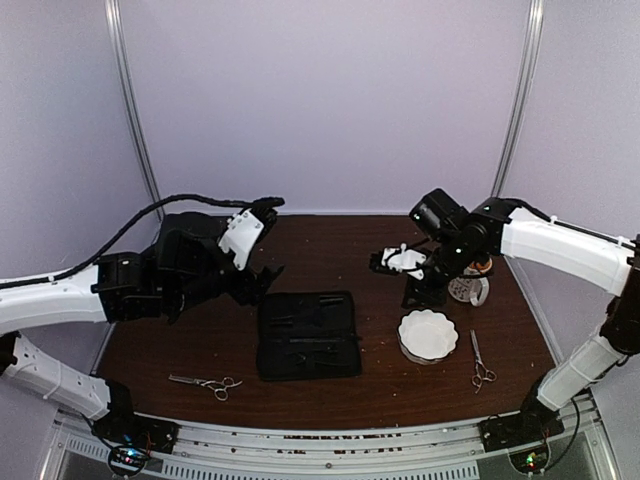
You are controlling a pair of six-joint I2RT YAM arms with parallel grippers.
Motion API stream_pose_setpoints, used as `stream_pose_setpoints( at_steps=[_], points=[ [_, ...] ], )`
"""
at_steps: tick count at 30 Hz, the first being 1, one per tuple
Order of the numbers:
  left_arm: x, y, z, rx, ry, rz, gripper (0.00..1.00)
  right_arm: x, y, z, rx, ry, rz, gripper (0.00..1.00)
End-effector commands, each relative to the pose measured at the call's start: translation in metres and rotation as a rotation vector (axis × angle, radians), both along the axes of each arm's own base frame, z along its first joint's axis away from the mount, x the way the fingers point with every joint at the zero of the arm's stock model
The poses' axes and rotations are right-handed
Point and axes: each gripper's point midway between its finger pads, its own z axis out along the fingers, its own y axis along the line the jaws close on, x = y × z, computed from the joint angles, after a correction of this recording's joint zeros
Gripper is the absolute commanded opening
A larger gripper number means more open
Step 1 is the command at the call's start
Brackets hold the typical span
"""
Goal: Sort the hair-cutting tools
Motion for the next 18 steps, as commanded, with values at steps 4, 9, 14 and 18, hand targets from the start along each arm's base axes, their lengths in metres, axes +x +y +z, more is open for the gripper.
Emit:
stream_pose_setpoints(
  at_steps=[4,9,14,18],
  points=[
    [0.024,-0.039,0.007,0.091,-0.034,-0.017,0.76,0.001,-0.108,-0.027,-0.093,-0.037,-0.290,0.35],
    [0.025,-0.063,-0.018,0.057,0.027,-0.051,0.75,-0.010,-0.162,-0.053,-0.177,-0.033,-0.418,0.34],
    [0.025,-0.072,-0.033,0.030,0.083,-0.056,0.75,-0.019,-0.188,-0.079,-0.246,0.006,-0.460,0.35],
    [0.023,-0.071,-0.041,0.019,0.112,-0.049,0.75,-0.024,-0.196,-0.102,-0.307,0.072,-0.453,0.37]
  ],
)
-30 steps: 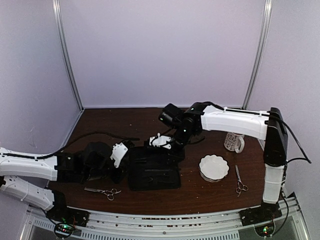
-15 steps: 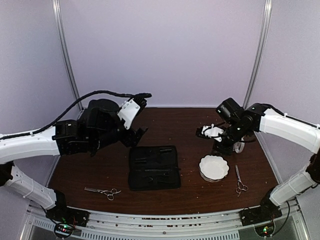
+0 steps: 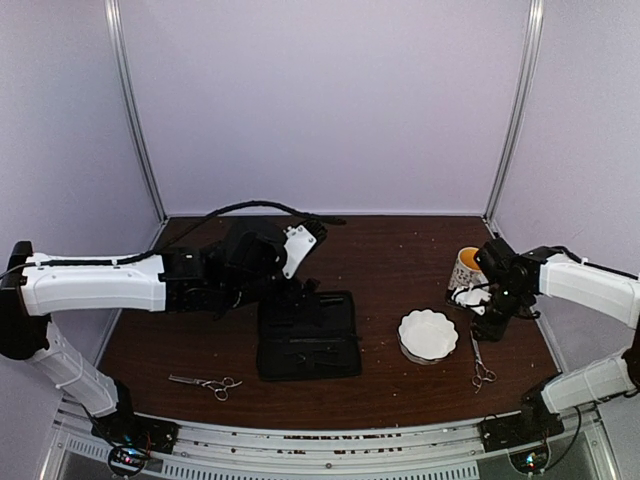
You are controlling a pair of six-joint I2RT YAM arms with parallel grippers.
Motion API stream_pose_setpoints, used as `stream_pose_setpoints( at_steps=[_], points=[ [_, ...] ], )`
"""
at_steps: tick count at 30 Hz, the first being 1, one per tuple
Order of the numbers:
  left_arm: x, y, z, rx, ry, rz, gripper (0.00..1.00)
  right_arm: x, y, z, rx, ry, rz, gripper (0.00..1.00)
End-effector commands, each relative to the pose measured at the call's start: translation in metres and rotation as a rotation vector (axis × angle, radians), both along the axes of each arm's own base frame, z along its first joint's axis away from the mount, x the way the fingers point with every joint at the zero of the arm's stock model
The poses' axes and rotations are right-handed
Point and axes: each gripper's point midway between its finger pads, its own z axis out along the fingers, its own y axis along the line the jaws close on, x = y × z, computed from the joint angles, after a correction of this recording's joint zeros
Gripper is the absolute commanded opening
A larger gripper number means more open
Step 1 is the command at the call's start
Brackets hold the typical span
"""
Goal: Sort the hair-cutting tools
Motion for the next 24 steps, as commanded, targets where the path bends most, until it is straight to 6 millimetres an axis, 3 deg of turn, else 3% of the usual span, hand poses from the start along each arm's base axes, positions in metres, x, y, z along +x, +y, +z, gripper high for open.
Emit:
stream_pose_setpoints(
  at_steps=[1,14,24],
  points=[
    [0.001,-0.007,0.008,-0.098,0.019,0.010,0.75,0.002,-0.011,-0.022,-0.068,0.040,0.003,0.38],
    [-0.003,0.002,-0.003,-0.099,0.040,0.021,0.75,-0.004,-0.013,-0.059,-0.105,0.153,-0.010,0.46],
    [-0.004,0.000,-0.007,-0.101,0.049,0.016,0.75,-0.026,-0.028,-0.077,-0.179,0.241,-0.004,0.44]
  ],
)
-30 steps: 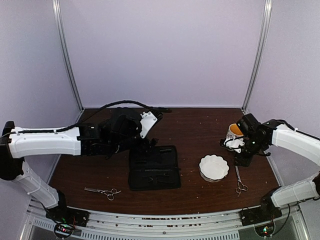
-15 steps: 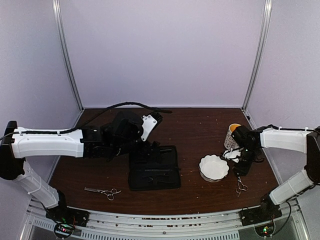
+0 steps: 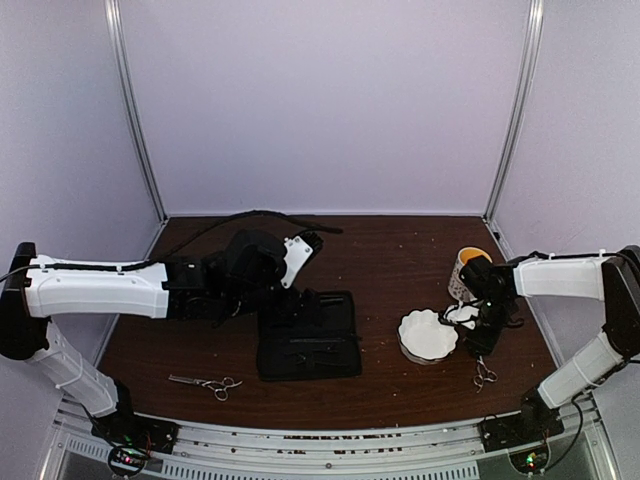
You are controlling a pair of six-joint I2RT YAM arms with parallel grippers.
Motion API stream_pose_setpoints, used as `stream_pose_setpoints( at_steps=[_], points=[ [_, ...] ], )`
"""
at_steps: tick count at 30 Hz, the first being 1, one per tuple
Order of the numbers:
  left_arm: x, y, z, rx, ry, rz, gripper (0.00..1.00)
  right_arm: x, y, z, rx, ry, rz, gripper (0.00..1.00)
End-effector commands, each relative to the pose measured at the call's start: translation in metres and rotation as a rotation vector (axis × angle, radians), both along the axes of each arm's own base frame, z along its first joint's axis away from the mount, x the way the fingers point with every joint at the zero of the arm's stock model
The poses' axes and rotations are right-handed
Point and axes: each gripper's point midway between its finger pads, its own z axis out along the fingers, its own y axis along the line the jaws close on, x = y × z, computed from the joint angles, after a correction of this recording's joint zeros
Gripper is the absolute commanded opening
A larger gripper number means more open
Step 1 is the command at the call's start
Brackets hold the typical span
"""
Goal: Sort the hair-cutting tools
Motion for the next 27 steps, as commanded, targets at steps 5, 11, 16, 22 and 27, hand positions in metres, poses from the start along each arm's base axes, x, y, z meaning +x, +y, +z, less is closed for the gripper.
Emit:
stream_pose_setpoints(
  at_steps=[5,11,16,22,27],
  points=[
    [0.001,-0.007,0.014,-0.075,-0.008,-0.012,0.75,-0.024,-0.017,-0.016,-0.070,0.089,0.000,0.37],
    [0.000,-0.007,0.011,-0.075,-0.003,-0.018,0.75,-0.019,-0.022,-0.009,-0.090,0.023,0.052,0.30],
    [-0.001,-0.009,0.009,-0.078,-0.001,-0.024,0.75,-0.023,-0.027,-0.007,-0.108,0.025,0.034,0.41],
    [-0.001,-0.011,0.007,-0.083,0.002,-0.031,0.75,-0.030,-0.030,-0.011,-0.099,0.065,-0.009,0.45],
    [-0.002,-0.011,0.006,-0.076,0.001,-0.035,0.74,-0.036,-0.036,-0.013,-0.097,0.121,-0.049,0.45]
  ],
)
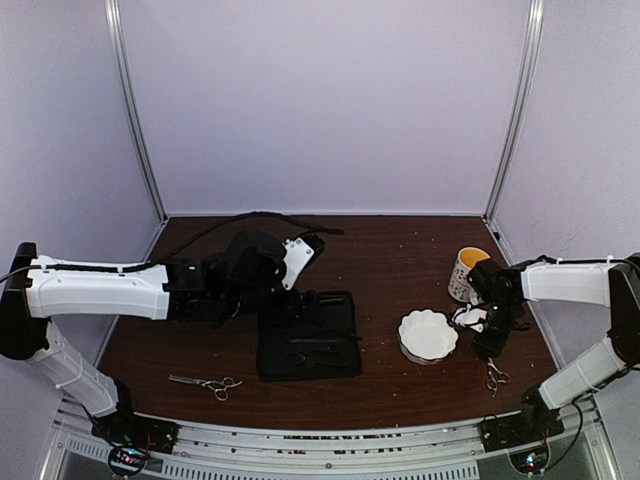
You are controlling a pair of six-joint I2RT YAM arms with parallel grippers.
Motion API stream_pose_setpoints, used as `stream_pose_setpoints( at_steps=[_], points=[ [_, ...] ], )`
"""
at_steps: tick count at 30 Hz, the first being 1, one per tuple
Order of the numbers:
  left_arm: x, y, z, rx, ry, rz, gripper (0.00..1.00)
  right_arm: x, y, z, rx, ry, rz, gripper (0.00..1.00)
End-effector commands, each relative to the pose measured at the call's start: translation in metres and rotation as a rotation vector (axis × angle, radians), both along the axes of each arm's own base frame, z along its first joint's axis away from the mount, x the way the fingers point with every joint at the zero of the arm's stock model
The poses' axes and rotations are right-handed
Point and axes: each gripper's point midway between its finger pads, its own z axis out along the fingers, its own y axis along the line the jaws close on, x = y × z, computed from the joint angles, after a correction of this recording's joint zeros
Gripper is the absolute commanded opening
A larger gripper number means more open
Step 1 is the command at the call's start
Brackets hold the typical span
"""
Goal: Sort the hair-cutting tools
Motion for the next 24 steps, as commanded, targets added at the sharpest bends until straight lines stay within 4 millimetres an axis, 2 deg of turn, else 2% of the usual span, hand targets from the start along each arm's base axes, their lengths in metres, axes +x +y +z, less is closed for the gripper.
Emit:
stream_pose_setpoints(
  at_steps=[1,4,7,10,16,19,22,24],
  points=[
    [0.002,-0.004,0.008,-0.046,-0.016,-0.003,0.75,-0.031,-0.017,-0.015,-0.041,0.153,-0.048,0.45],
    [0.003,-0.003,0.008,-0.044,-0.020,0.000,0.75,-0.038,-0.016,-0.019,-0.029,0.205,-0.058,0.42],
    [0.003,-0.003,0.008,-0.045,-0.022,-0.001,0.74,-0.042,-0.013,-0.021,-0.006,0.237,-0.054,0.34],
    [0.003,-0.003,0.007,-0.045,-0.019,-0.002,0.75,-0.039,-0.011,-0.020,0.005,0.232,-0.046,0.25],
    [0.002,-0.002,0.007,-0.046,-0.021,-0.001,0.75,-0.026,-0.011,-0.012,0.001,0.162,-0.006,0.17],
    [0.003,-0.003,0.008,-0.049,-0.021,0.000,0.75,-0.026,-0.012,-0.010,0.001,0.141,0.010,0.16],
    [0.002,-0.003,0.008,-0.051,-0.020,-0.001,0.75,-0.031,-0.016,-0.012,-0.011,0.154,0.014,0.28],
    [0.002,-0.003,0.008,-0.052,-0.019,-0.002,0.75,-0.036,-0.019,-0.014,-0.018,0.164,0.010,0.32]
  ],
)
